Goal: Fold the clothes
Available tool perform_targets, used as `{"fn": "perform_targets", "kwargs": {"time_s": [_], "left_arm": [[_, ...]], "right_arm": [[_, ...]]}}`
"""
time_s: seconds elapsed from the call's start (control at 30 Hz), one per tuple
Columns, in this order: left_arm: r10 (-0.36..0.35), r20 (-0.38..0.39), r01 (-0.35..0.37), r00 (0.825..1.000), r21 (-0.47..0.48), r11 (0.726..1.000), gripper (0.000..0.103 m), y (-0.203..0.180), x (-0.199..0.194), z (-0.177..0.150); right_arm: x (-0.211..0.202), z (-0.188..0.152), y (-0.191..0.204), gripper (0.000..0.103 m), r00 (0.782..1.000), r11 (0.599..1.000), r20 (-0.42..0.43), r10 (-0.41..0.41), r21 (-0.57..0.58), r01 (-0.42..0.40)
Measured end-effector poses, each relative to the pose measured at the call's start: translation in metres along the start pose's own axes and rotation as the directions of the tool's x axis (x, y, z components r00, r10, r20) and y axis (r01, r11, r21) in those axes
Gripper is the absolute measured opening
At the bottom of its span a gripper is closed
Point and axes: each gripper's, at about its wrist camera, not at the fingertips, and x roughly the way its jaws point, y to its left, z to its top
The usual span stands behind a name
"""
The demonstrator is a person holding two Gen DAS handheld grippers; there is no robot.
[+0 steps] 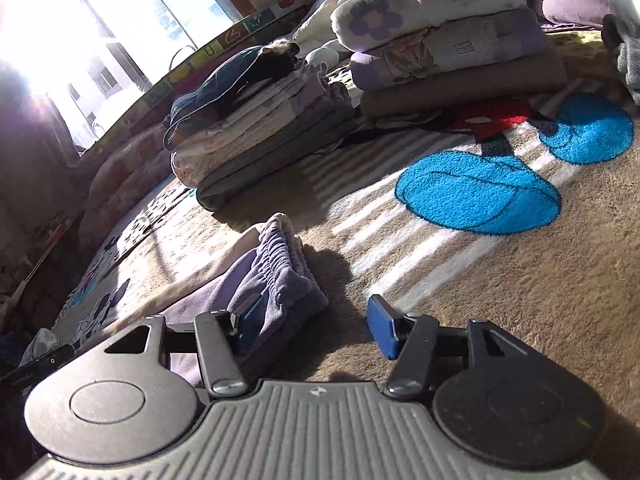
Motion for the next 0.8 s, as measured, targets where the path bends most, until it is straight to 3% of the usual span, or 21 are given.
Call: {"fn": "perform_targets", "kwargs": {"time_s": [0.03,0.07,0.17,0.27,0.37,0.5,0.73,0.8], "left_arm": [[-0.008,-0.088,0.012,0.996,0.048,0.999,0.075,-0.012,0.014,-0.006],[-0.003,-0.124,0.013,0.992,0.081,0.997,0.078,-0.021,0.023,-0.013],[-0.013,-0.085,0.017,0.996,0.045,0.999,0.079,-0.015,0.012,-0.01],[-0.071,-0.006,0.071,0.997,-0.007,0.997,0.079,-0.005,-0.015,0.0],[-0.12,0.008,0.121,0.993,-0.073,0.99,0.08,0.004,-0.032,0.001],[-0.127,0.038,0.13,0.991,-0.091,0.987,0.081,0.012,-0.058,-0.003],[-0.044,0.061,0.053,0.997,-0.157,0.986,0.081,0.054,-0.088,-0.02],[-0.02,0.065,0.031,0.998,-0.184,0.982,0.081,0.067,-0.095,-0.024]], "right_arm": [[-0.001,0.0,-0.002,0.059,1.0,0.999,-0.004,0.011,0.032,-0.011],[-0.002,0.0,-0.004,0.06,0.999,0.997,-0.016,0.032,0.076,-0.031],[-0.001,-0.001,-0.013,0.066,0.992,0.969,-0.055,0.115,0.228,-0.099],[0.007,-0.001,-0.014,0.068,0.982,0.938,-0.09,0.169,0.321,-0.132],[0.02,0.004,-0.013,0.069,0.977,0.925,-0.114,0.182,0.355,-0.132],[0.033,0.011,-0.012,0.069,0.975,0.92,-0.121,0.188,0.369,-0.132],[0.037,0.008,-0.013,0.068,0.974,0.92,-0.067,0.215,0.348,-0.179],[0.037,0.009,-0.009,0.069,0.974,0.919,-0.099,0.204,0.363,-0.155]]}}
